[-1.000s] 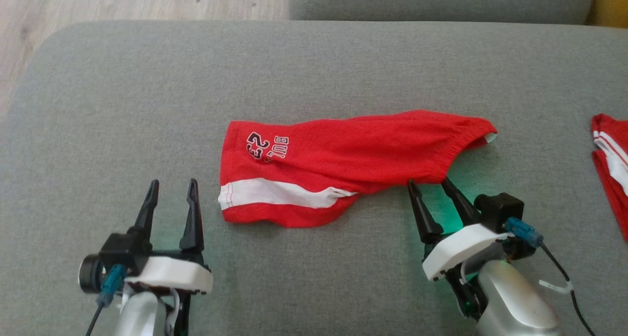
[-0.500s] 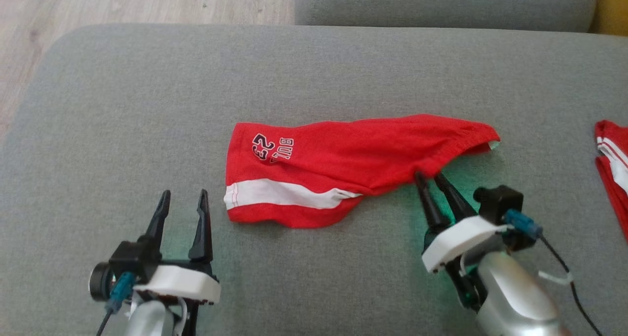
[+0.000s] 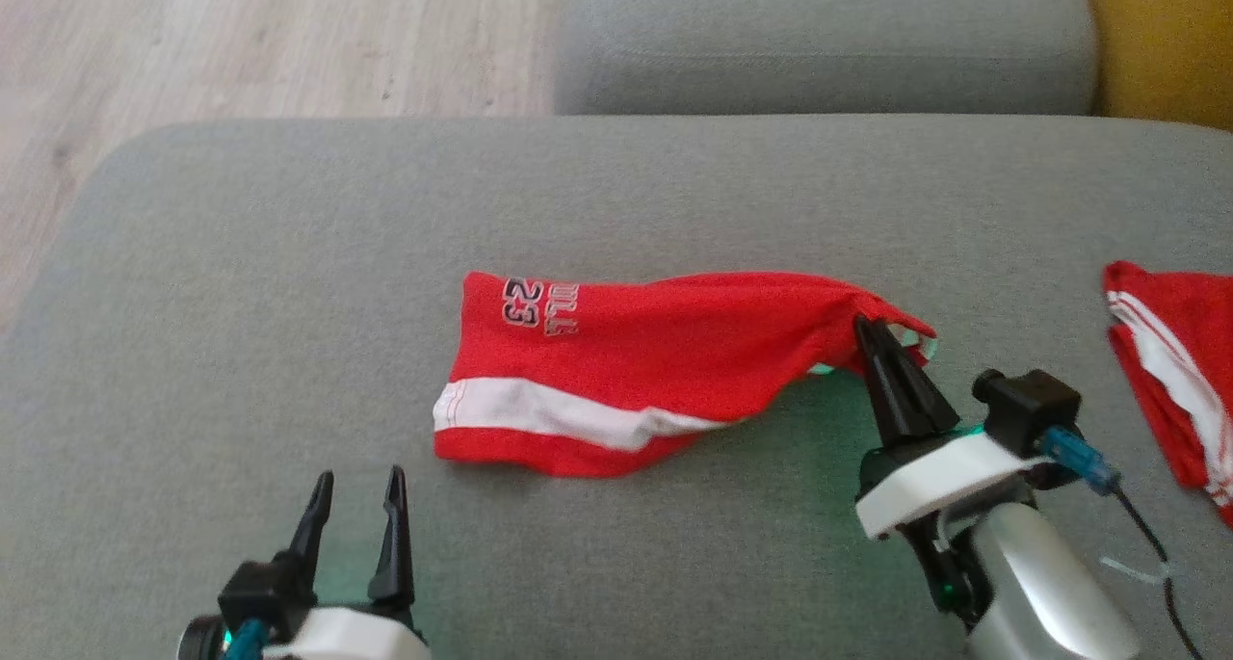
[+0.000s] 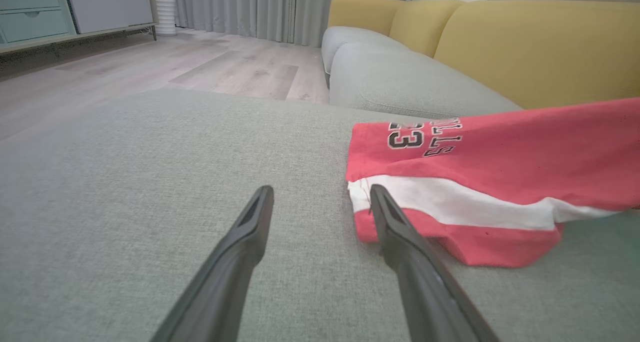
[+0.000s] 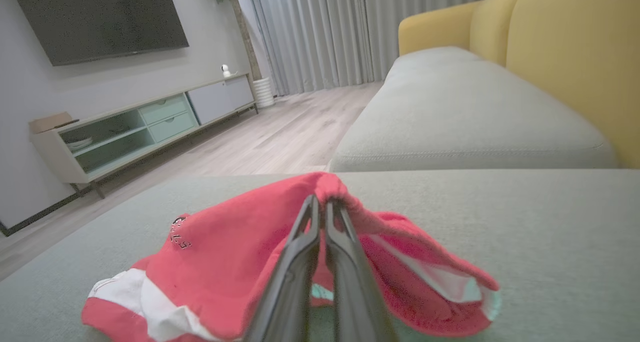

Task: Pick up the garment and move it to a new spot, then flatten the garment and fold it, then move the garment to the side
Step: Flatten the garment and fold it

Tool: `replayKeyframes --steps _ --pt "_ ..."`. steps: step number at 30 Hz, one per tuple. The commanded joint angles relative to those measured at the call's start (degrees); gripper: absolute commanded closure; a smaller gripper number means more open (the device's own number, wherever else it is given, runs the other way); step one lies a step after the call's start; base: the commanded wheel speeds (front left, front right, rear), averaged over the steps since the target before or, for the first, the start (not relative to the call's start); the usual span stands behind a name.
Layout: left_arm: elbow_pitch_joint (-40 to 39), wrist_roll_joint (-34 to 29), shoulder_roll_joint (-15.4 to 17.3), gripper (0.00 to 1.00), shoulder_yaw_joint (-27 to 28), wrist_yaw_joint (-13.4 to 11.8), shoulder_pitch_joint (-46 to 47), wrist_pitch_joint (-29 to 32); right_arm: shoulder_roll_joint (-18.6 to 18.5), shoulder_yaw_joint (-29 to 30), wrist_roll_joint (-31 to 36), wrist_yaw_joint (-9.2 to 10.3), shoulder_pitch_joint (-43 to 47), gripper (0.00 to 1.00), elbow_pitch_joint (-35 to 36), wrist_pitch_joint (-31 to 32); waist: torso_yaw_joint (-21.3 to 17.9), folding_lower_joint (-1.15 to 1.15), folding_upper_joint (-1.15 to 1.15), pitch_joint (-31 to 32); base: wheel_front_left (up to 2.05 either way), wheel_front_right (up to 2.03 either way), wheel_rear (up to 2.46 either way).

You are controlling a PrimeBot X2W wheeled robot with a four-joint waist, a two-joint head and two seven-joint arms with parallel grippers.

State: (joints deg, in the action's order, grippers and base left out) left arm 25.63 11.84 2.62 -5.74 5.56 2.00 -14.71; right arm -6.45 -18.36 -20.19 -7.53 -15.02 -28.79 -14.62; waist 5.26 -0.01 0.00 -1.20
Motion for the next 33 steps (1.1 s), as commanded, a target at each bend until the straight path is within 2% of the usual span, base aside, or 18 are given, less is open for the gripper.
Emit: replayKeyframes --steps 1,5,10,14,20,21,22,27,30,31,33 --pt "-1.75 0.78 0.26 0.00 0.86 -0.38 0.63 -0.29 -1.79 -0.95 -0.99 0.04 -0.32 1.00 4.64 -0.38 -1.78 0.01 0.00 1.49 0.00 0.00 0.00" --pt "-2.05 1.59 0.26 0.00 0.11 -0.77 0.18 -0.29 -3.51 -1.02 -1.89 0.04 0.34 1.00 6.93 -0.38 -2.13 0.01 0.00 1.29 0.00 0.00 0.00" --pt "-1.93 1.97 0.26 0.00 -1.09 -0.82 0.82 -0.29 -4.66 -2.42 -1.80 0.04 -1.59 1.00 5.31 0.99 -1.39 0.01 0.00 -0.34 0.00 0.00 0.00" --pt "-1.99 2.49 0.26 0.00 -2.61 -0.94 2.58 -0.29 -4.37 -1.88 -0.21 0.04 -6.26 1.00 0.07 2.15 0.61 0.01 0.00 -2.82 0.00 0.00 0.00" --pt "-1.94 2.95 0.26 0.00 -4.42 -1.29 5.09 -0.29 -2.47 1.37 4.58 0.04 -14.09 1.00 -12.33 1.39 3.24 0.01 0.00 -5.54 0.00 0.00 0.00" --pt "-1.86 2.97 0.26 0.00 -4.43 -1.32 5.30 -0.29 -2.18 2.31 5.51 0.04 -15.21 0.63 -14.69 1.17 3.32 0.01 0.00 -5.66 0.00 0.00 0.00" --pt "-1.74 2.95 0.26 0.00 -4.41 -1.36 5.51 -0.29 -1.84 2.97 6.41 0.04 -16.11 0.00 -16.91 0.99 3.36 0.01 0.00 -5.70 0.00 0.00 0.00" --pt "-2.13 1.77 0.26 0.00 -3.12 -2.23 5.62 -0.29 -0.58 8.62 10.53 0.04 -17.63 0.00 -21.92 -0.25 1.75 0.01 0.00 -4.35 0.00 0.00 0.00" --pt "-2.80 0.52 0.26 0.00 -1.47 -3.12 4.75 -0.29 0.37 12.77 13.29 0.04 -14.86 0.00 -17.17 -0.34 -0.08 0.01 0.00 -2.93 0.00 0.00 0.00" --pt "-3.29 -0.56 0.26 0.00 -0.37 -3.70 4.09 -0.29 1.30 14.87 14.80 0.04 -11.56 0.00 -13.39 -0.35 -1.22 0.01 0.00 -1.97 0.00 0.00 0.00" --pt "-3.61 -1.69 0.26 0.00 0.55 -4.18 3.36 -0.29 2.16 15.99 15.81 0.04 -8.10 0.00 -10.08 -0.36 -2.17 0.01 0.00 -1.00 0.00 0.00 0.00"
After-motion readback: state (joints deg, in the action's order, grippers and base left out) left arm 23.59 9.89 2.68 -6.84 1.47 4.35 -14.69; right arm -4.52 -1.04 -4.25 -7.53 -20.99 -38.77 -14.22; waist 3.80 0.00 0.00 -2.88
